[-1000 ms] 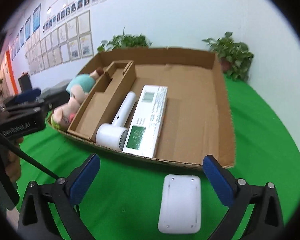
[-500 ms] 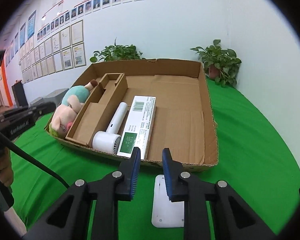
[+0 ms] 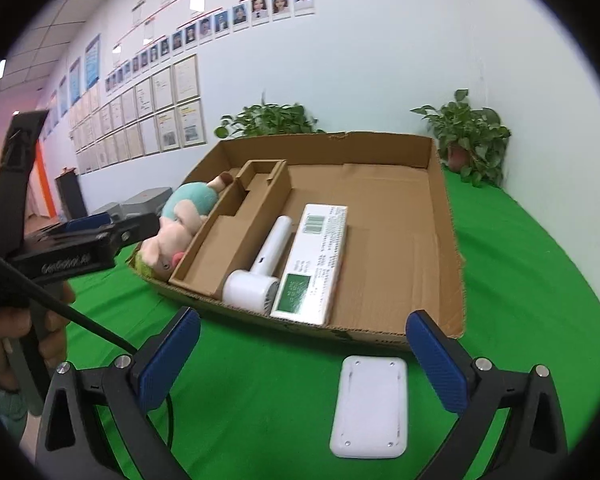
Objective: Organize objects
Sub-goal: 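Withdraw both tools and move them to the white plastic case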
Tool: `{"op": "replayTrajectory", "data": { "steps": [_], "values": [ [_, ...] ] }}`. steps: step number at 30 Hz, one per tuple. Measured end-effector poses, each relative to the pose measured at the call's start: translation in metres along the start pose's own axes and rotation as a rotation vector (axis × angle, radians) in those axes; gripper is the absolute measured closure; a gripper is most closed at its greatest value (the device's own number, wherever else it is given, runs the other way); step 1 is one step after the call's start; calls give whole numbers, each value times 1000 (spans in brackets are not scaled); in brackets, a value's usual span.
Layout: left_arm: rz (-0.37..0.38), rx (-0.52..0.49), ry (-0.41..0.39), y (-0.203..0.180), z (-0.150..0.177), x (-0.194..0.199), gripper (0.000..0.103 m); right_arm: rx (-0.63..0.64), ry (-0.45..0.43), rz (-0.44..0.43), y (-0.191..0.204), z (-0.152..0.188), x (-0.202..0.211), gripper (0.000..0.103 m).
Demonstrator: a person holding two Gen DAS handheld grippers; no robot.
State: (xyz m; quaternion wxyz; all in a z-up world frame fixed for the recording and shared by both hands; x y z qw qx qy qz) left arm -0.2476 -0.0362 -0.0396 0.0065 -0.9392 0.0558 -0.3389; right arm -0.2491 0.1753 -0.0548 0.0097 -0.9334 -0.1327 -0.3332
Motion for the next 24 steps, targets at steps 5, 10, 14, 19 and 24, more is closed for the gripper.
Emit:
{"op": "replayTrajectory", "data": {
  "steps": [5, 10, 14, 19, 24],
  "values": [
    [63, -14, 44, -6, 3, -9, 1, 101, 32, -148, 19, 24, 7, 0],
    [155, -18, 125, -14, 15, -25, 1, 88, 136, -186, 19, 60, -2, 0],
    [244, -54, 187, -31, 28, -37, 1, -64, 223, -73, -20, 77, -13, 0],
    [332, -66, 260, -55, 43, -53, 1, -113, 330, 29, -45, 90, -26, 0],
    [406, -63, 345, -75, 59, -73, 2, -81, 348, 48, -40, 87, -32, 0]
  ]
}}
Point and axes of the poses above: each gripper's, at about its wrist camera, not at the fingertips, and x roughly against the way its jaws point, y to its left, z to its underside, the point moved 2 cm from there along -x, roughly the way its jaws point, and after that the axes turned 10 degrees about y, right-handed, at the moved point
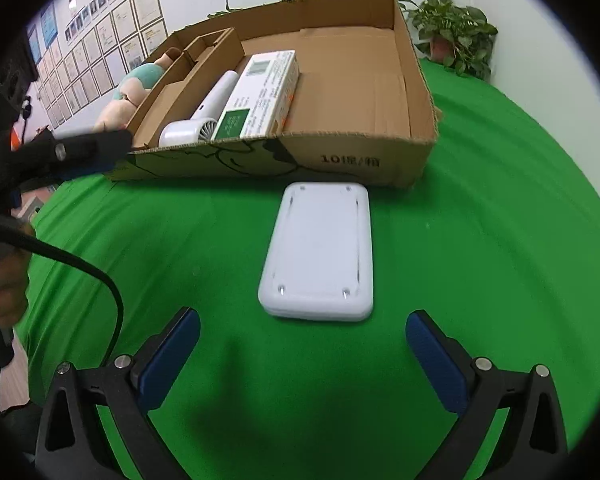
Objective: Organize objects
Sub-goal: 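Withdraw both tools and move them to the white plastic case, then close both tools on the edges of the white plastic case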
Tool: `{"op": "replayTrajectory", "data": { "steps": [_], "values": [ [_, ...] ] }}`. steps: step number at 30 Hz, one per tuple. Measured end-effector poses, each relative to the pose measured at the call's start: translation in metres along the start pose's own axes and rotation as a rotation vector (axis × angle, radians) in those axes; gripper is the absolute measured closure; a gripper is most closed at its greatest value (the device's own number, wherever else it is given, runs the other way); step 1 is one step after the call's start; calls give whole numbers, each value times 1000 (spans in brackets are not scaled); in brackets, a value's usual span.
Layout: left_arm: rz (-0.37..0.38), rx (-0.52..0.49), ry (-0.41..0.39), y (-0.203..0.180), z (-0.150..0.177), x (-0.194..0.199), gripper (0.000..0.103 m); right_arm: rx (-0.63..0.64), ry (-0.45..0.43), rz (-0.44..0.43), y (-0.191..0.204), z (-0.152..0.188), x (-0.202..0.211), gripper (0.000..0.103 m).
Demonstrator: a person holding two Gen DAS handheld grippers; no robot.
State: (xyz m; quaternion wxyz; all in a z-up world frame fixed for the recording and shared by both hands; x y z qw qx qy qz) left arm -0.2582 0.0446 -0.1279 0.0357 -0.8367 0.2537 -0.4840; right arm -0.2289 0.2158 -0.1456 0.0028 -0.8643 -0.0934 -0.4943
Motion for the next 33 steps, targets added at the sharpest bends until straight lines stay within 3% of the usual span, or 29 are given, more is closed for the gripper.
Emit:
{"op": "replayTrajectory", "data": {
  "steps": [7, 10, 12, 14, 21, 27, 30, 33],
  "values": [
    [79, 49, 57, 1, 1, -24, 5, 17, 38, 25, 1, -24, -17, 1],
    [76, 58, 62, 2, 2, -26, 5, 2, 67, 48, 0, -29, -24, 3],
    [73, 64, 62, 5, 2, -27, 6, 12, 75, 62, 2, -30, -27, 23],
    [75, 70, 61, 7, 3, -26, 6, 27, 84, 114, 2, -27, -29, 35],
    [58, 25, 70, -1, 9, -25, 6, 39, 89, 96, 9, 0, -14, 37],
    [172, 5, 134, -16, 17, -36, 6, -11, 150, 16, 7, 35, 0, 36],
    [273, 29, 190, -20, 19, -48, 12, 15, 147, 10, 7, 46, 5, 28],
    [340, 41, 239, -26, 22, -58, 17, 7, 130, 6, 4, 49, 7, 28]
  ]
}}
Point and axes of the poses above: each gripper's, at about its wrist camera, not at the fingertips, and x roughly against the way its jaws point, y to its left, z to its underside, the point moved 2 cm from there along -x, roughly the way its jaws point, and after that the axes turned 10 degrees about y, right-handed, at the moved point
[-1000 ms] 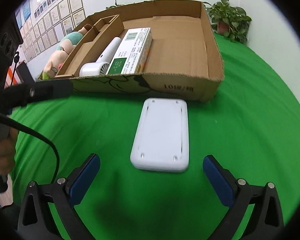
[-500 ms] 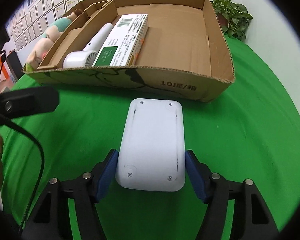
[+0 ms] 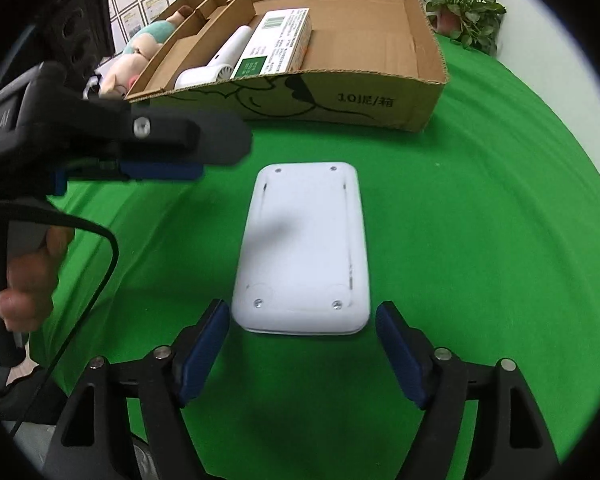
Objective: Organize objects
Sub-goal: 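Close both tools on the edges of the white plastic case, then lift the white case and carry it over the large box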
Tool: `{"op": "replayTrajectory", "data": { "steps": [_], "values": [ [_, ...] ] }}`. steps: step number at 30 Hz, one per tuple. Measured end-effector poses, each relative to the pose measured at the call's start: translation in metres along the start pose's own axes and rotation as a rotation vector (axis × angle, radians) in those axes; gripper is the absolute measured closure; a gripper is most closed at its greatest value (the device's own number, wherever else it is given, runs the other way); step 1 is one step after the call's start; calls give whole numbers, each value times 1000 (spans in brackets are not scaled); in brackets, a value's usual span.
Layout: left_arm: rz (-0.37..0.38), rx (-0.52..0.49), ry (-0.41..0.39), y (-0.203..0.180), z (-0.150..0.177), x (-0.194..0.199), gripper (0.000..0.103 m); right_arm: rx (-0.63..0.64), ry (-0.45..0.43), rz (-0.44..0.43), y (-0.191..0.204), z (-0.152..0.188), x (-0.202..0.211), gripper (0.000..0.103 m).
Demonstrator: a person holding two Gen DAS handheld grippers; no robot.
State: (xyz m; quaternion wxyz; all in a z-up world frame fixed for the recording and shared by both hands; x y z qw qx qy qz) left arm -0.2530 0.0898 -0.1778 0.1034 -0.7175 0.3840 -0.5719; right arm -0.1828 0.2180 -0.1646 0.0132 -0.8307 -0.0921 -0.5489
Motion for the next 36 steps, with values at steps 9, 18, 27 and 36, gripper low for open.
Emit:
{"op": "replayTrajectory", "data": {
  "steps": [9, 18, 27, 36],
  "values": [
    [142, 103, 70, 13, 3, -20, 45, 49, -32, 14, 9, -14, -6, 31],
    [173, 145, 81, 20, 5, -19, 52, -5, -29, -16, 8, -14, -5, 37],
    [108, 135, 77, 29, 6, -8, 74, -21, -39, -40, 14, -9, 0, 37],
    [67, 34, -53, 8, -2, 54, 74, 15, -200, -22, 28, -20, 33, 37]
  ]
}}
Point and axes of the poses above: each gripper's, at about its wrist camera, not at the fingertips, and x roughly against the way its jaws point, y to its left, z to its underside, the point moved 2 cm from there along -x, roughly the way its jaws point, and after that the axes turned 10 degrees about y, right-handed, at the moved point
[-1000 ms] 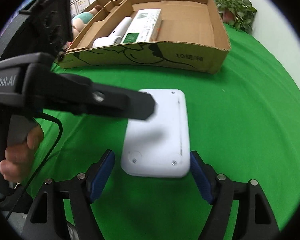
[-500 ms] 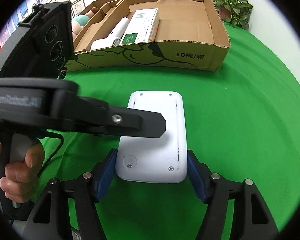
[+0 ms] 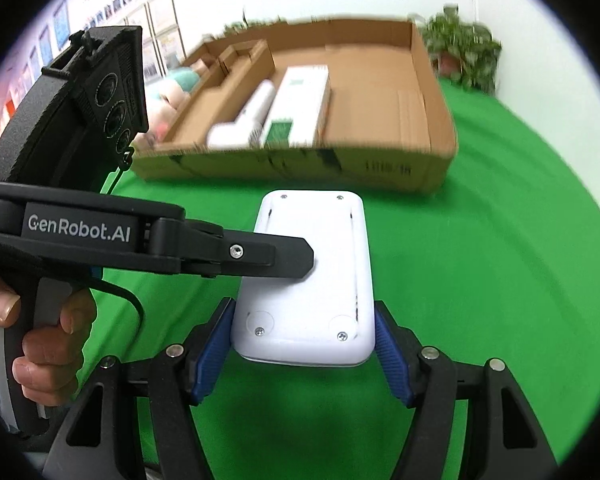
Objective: Organize objects
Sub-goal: 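Lift the white case and carry it over the large box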
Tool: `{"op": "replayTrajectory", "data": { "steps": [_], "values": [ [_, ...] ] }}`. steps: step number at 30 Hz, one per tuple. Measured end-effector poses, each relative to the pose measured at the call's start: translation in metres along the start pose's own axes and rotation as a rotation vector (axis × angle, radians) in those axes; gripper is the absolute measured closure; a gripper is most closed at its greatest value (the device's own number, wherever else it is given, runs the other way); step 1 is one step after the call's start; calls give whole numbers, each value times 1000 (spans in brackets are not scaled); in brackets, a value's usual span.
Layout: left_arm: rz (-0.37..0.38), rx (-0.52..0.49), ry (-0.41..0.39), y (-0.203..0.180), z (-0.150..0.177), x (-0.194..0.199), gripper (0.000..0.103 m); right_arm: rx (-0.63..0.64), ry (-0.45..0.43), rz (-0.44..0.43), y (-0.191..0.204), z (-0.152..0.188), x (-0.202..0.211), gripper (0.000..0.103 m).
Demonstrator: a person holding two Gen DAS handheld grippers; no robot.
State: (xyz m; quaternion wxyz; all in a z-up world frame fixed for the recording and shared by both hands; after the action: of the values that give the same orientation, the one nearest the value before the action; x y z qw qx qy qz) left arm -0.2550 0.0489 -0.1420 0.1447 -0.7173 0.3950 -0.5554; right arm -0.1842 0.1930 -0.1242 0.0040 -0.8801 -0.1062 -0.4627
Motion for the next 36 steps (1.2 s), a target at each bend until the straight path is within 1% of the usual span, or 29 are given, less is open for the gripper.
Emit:
{"op": "replayTrajectory", "data": {
  "steps": [4, 5, 8, 11, 12, 13, 14, 16, 19, 21, 24, 27, 29, 31, 36],
  "values": [
    [-32, -80, -81, -24, -11, 38, 74, 26, -136, 13, 7, -19, 24, 37],
    [-41, -100, -98, -34, -6, 48, 74, 32, -163, 16, 9, -23, 29, 37],
    [-95, -172, -148, -61, -17, 67, 74, 48, -252, 27, 13, -40, 46, 37],
    [-167, -227, -179, -86, -35, 77, 74, 52, -293, 28, 13, -58, 53, 37],
    [-184, -239, -186, -98, -46, 69, 75, 51, -303, 21, 12, -65, 54, 37],
    [-197, -251, -192, -102, -44, 66, 75, 50, -312, 12, 10, -71, 54, 37],
    [-207, -258, -195, -103, -50, 69, 75, 51, -317, 7, 8, -78, 54, 37],
    [-210, -247, -191, -105, -76, 72, 75, 49, -318, 6, 4, -96, 51, 37],
    [-220, -235, -182, -102, -103, 69, 75, 17, -309, -35, -8, -118, 45, 37],
    [-222, -235, -167, -103, -120, 71, 75, 0, -301, -39, -14, -135, 39, 37],
    [-231, -231, -144, -94, -141, 67, 75, -7, -285, -43, -21, -145, 32, 37],
    [-241, -221, -119, -85, -155, 60, 75, -25, -258, -59, -29, -154, 22, 37],
    [-246, -199, -104, -74, -166, 52, 76, -44, -225, -81, -36, -160, 12, 37],
    [-245, -179, -89, -61, -168, 43, 76, -59, -196, -96, -41, -164, 1, 37],
    [-248, -125, -16, -25, -175, 9, 78, -99, -100, -138, -48, -156, -28, 37]
  ]
}}
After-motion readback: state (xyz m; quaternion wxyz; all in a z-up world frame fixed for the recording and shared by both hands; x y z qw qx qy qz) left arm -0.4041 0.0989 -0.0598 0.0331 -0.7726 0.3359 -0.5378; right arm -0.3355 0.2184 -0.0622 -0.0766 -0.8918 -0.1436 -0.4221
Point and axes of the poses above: each gripper's, at about its wrist camera, not at the fingertips, and x roughly against the way its jaws point, y to its left, z to its underside, the point moved 2 cm from there along -x, roughly the way its jaws point, and after that the axes turned 10 degrees about y, right-handed, at the moved point
